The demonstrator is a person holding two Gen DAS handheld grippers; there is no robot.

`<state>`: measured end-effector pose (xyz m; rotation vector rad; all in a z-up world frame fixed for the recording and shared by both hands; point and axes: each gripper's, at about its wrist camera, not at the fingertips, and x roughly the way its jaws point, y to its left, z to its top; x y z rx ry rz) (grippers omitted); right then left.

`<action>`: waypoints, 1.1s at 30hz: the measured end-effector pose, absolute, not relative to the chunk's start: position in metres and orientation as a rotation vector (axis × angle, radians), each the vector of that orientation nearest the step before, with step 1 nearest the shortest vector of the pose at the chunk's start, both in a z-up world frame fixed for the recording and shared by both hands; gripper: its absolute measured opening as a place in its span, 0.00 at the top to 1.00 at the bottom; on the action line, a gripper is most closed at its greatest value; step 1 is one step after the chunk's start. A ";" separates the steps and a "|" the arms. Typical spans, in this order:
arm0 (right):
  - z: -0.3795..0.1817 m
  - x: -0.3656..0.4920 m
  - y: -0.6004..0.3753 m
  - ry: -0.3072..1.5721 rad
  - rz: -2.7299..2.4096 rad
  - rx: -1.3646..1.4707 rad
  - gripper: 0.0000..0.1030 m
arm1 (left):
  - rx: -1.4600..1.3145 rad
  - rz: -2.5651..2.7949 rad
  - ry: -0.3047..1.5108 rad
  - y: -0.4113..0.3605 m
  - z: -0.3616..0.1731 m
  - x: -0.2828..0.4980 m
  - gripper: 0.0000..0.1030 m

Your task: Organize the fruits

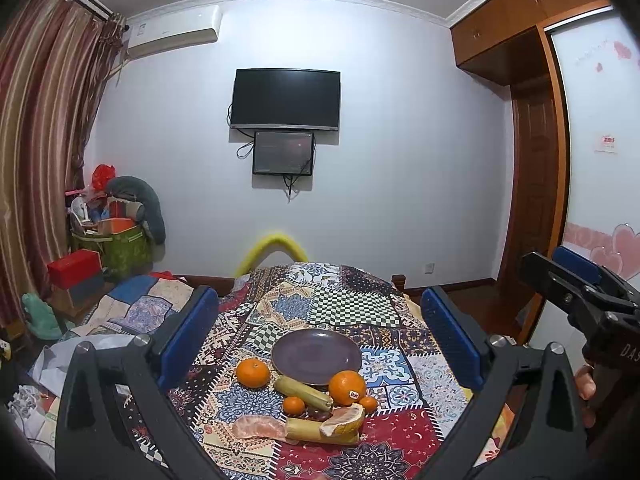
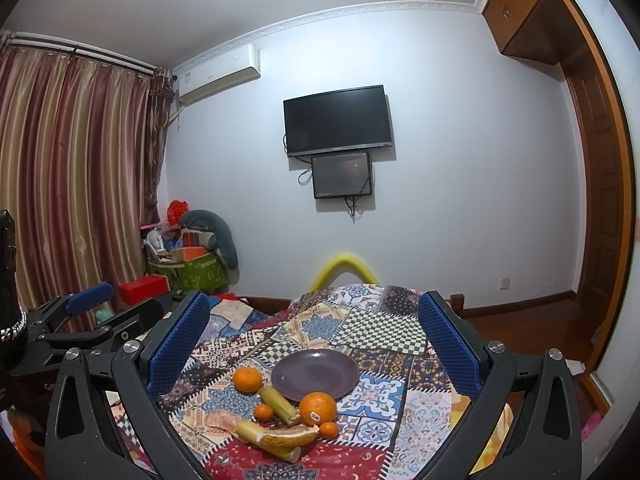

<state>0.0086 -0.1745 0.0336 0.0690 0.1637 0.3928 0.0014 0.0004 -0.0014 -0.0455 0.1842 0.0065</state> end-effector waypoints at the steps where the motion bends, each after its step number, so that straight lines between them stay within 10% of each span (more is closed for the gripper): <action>1: 0.034 0.009 -0.174 0.166 0.392 0.069 0.00 | -0.046 0.007 0.186 0.001 -0.003 0.002 0.00; 33: -0.090 0.107 -0.148 0.697 0.435 -0.023 0.00 | -0.116 0.071 0.585 0.060 -0.128 0.099 0.11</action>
